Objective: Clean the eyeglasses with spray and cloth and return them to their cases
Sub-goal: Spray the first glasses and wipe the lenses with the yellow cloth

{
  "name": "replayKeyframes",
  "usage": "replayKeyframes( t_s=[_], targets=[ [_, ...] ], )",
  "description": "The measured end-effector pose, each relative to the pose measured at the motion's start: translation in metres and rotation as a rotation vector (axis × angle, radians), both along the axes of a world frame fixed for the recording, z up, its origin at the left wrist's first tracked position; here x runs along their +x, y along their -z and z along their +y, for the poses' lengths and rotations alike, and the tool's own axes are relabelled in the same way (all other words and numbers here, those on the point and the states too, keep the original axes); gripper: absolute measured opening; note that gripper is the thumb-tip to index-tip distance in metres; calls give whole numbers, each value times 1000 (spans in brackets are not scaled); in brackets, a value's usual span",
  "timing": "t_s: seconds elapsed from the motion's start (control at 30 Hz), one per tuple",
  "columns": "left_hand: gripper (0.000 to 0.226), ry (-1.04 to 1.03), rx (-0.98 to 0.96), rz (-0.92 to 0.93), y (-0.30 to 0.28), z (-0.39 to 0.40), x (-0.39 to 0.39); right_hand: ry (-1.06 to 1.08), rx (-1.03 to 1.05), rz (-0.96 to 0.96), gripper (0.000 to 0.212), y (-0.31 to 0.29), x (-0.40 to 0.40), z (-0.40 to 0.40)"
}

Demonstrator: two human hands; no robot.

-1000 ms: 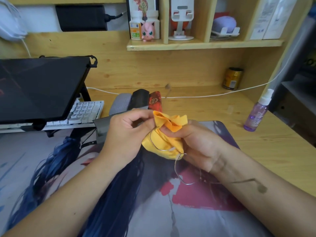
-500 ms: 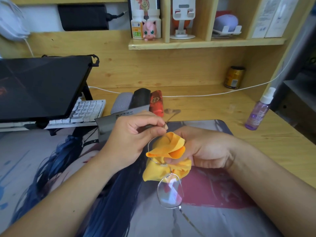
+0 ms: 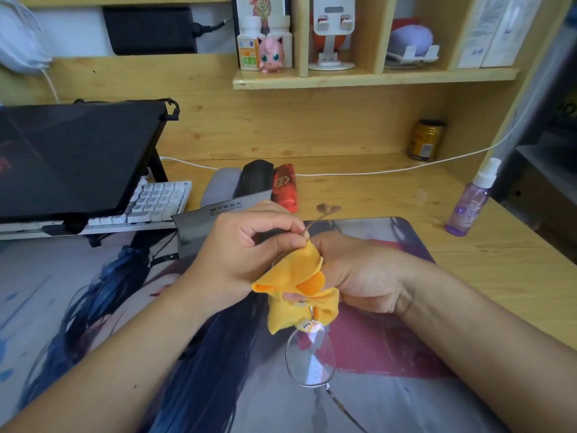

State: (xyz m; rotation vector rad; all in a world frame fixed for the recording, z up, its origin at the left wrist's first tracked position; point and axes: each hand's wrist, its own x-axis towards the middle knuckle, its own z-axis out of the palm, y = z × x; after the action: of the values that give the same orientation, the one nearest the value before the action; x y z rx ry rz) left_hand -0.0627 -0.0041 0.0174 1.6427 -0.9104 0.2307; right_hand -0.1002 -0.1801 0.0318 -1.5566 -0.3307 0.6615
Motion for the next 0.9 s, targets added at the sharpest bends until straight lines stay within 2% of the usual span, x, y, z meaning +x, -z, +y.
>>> replayKeyframes(
  t_s=[0.17, 0.3, 0.37, 0.47, 0.6, 0.67, 0.73, 0.77, 0.83, 0.9],
  targets=[
    [8, -9, -27, 17, -1, 0, 0, 137, 79, -63, 7, 3, -2, 5],
    [34, -155, -46, 45, 0, 0, 3, 263, 242, -126, 10, 2, -1, 7],
    [41, -209, -60, 59, -1, 1, 4, 327, 259, -173, 17, 3, -1, 8],
    [32, -268, -112, 74, -6, 3, -1, 446, 305, -186, 24, 1, 7, 2],
    [25, -424, -202, 82, -11, 15, 5, 782, 319, -180, 11, -8, 32, -44],
    [17, -515, -280, 125, -10, 21, 16, 764, 359, -210, 16, -8, 39, -62],
    [11, -593, -317, 165, -7, 23, 23, 657, 470, -166, 22, -4, 42, -67],
    [12, -616, -339, 194, -5, 23, 26, 586, 515, -136, 29, 0, 42, -65],
    [13, -633, -397, 290, -2, 23, 29, 447, 508, -126, 58, 8, 43, -60],
    [14, -624, -458, 399, -2, 23, 30, 353, 478, -168, 70, 15, 42, -55]
  ],
)
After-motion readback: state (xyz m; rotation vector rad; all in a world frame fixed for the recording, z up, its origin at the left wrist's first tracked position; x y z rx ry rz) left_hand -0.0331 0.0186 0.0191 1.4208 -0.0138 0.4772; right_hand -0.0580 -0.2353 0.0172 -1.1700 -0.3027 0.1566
